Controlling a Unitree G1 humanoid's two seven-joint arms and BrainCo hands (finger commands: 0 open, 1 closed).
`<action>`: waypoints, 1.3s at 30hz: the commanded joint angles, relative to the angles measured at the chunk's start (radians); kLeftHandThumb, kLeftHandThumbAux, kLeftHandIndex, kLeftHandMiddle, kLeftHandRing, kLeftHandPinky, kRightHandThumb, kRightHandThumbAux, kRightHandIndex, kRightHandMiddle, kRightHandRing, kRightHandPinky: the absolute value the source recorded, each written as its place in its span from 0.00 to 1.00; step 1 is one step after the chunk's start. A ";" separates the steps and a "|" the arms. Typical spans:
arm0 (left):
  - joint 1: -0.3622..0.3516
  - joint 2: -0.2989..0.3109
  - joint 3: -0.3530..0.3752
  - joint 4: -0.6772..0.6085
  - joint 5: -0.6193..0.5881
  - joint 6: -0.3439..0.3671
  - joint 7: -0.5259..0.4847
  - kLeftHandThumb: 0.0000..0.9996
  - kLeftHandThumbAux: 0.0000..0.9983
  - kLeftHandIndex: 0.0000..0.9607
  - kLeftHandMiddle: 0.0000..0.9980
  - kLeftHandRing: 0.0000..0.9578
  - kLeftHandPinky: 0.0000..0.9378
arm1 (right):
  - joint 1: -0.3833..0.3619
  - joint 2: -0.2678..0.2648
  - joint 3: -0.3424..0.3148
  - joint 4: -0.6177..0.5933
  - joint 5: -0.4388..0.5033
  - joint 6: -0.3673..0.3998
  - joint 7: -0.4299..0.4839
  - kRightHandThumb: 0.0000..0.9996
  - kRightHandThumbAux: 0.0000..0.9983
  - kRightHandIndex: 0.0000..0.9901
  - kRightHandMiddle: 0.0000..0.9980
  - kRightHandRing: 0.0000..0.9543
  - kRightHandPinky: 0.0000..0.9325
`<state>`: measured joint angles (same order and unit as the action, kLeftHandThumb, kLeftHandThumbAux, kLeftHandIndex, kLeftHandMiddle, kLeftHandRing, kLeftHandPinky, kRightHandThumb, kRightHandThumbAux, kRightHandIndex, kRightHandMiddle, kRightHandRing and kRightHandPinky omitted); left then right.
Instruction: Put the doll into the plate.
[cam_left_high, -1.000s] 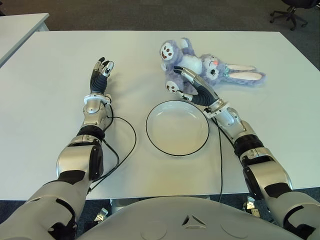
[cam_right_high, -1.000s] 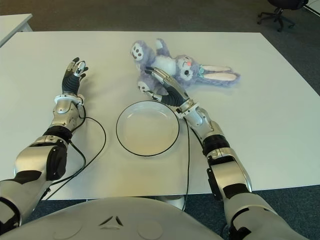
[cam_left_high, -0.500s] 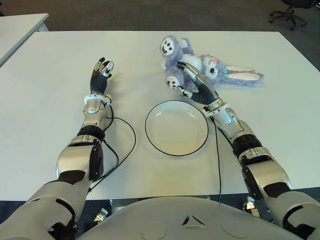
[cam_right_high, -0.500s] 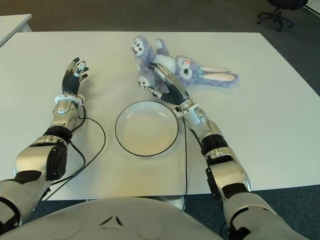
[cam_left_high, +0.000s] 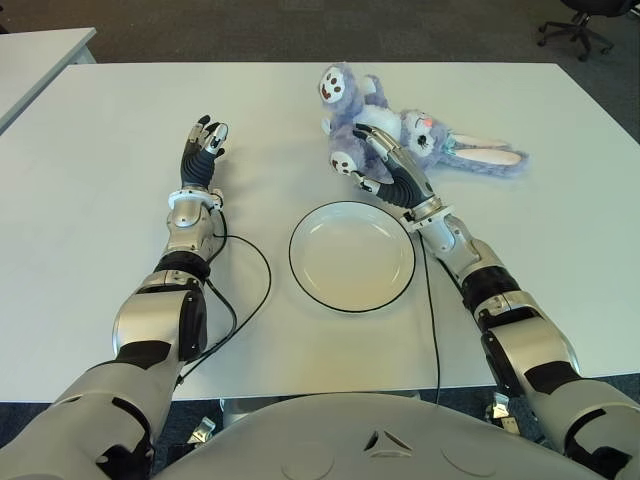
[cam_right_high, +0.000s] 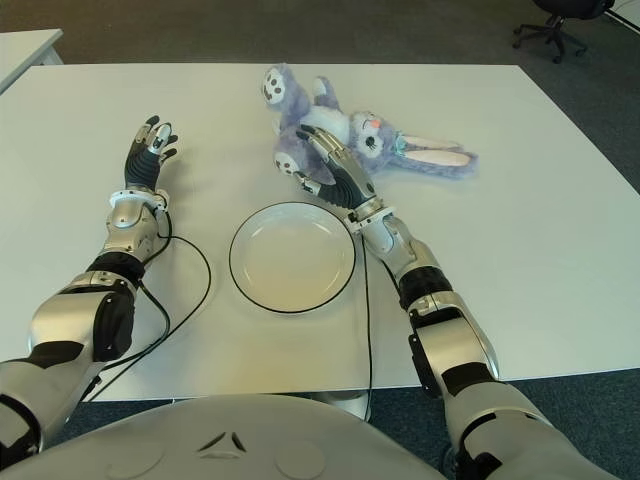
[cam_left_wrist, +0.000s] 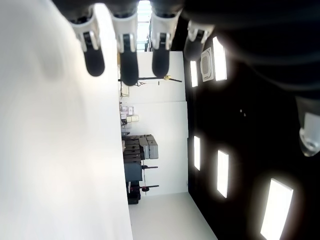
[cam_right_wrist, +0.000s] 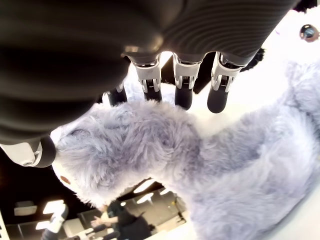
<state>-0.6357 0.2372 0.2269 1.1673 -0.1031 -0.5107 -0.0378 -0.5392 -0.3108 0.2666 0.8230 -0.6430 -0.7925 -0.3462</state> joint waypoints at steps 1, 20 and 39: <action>0.093 -0.045 0.012 0.048 -0.014 0.050 -0.013 0.00 0.40 0.01 0.14 0.17 0.17 | 0.319 0.153 0.073 0.233 0.017 0.096 -0.023 0.51 0.31 0.02 0.03 0.00 0.00; 0.091 -0.048 0.011 0.047 -0.018 0.049 -0.014 0.00 0.40 0.01 0.15 0.18 0.17 | 0.290 0.166 0.074 0.271 0.020 0.082 -0.066 0.51 0.32 0.01 0.02 0.00 0.00; 0.096 -0.049 0.013 0.037 -0.019 0.046 -0.012 0.00 0.39 0.02 0.16 0.19 0.18 | 0.291 0.150 0.088 0.259 0.045 0.035 0.004 0.42 0.23 0.00 0.00 0.00 0.00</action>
<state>-0.6353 0.2281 0.2272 1.1657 -0.1091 -0.5108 -0.0378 -0.5741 -0.2975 0.2869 0.8848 -0.6436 -0.7646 -0.3940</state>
